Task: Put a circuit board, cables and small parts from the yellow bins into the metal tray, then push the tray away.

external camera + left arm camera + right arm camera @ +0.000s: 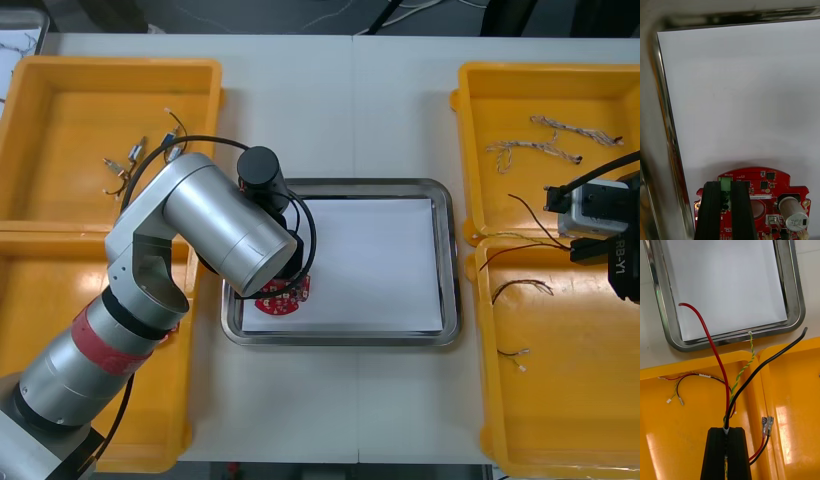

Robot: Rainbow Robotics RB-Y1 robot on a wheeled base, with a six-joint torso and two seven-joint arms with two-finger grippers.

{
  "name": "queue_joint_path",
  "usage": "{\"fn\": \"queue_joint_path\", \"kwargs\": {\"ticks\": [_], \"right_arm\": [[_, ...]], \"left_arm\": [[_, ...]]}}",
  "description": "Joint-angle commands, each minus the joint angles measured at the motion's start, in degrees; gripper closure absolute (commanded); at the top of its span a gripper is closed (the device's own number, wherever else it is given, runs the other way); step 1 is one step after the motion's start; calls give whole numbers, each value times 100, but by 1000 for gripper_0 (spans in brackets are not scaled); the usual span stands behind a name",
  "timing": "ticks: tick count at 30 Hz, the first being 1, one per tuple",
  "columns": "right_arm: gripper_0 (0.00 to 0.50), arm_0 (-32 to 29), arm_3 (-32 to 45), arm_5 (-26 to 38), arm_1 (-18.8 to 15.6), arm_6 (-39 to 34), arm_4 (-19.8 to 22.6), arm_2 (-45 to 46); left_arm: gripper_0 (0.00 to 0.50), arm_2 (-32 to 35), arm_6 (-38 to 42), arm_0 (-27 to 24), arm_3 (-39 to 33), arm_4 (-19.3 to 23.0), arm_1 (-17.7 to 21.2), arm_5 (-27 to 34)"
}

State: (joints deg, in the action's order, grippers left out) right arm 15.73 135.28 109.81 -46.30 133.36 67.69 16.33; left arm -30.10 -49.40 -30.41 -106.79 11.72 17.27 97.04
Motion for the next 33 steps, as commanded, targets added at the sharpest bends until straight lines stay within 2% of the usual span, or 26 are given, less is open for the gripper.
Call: {"fn": "queue_joint_path", "kwargs": {"ticks": [1, 20, 22, 23, 24, 27, 33], "right_arm": [[500, 140, 165, 19, -222, -153, 86, 2], [500, 132, 174, 19, -222, -232, 139, 2], [500, 132, 174, 19, -222, -240, 148, 2], [500, 132, 174, 19, -222, -240, 148, 2], [500, 132, 174, 19, -222, -240, 157, 2], [500, 140, 174, 19, -222, -249, 165, 2], [500, 140, 227, 19, -222, -276, 192, 2]], "left_arm": [[500, -128, -448, 36, 9, -82, -153, -106], [498, -119, -588, 211, 123, -188, -145, -343], [337, -119, -579, 211, 123, -188, -145, -343], [241, -119, -579, 211, 123, -188, -145, -343], [206, -119, -579, 211, 114, -188, -145, -343], [154, -119, -579, 211, 114, -196, -145, -343], [134, -58, -597, 203, 9, -196, -136, -255]]}}
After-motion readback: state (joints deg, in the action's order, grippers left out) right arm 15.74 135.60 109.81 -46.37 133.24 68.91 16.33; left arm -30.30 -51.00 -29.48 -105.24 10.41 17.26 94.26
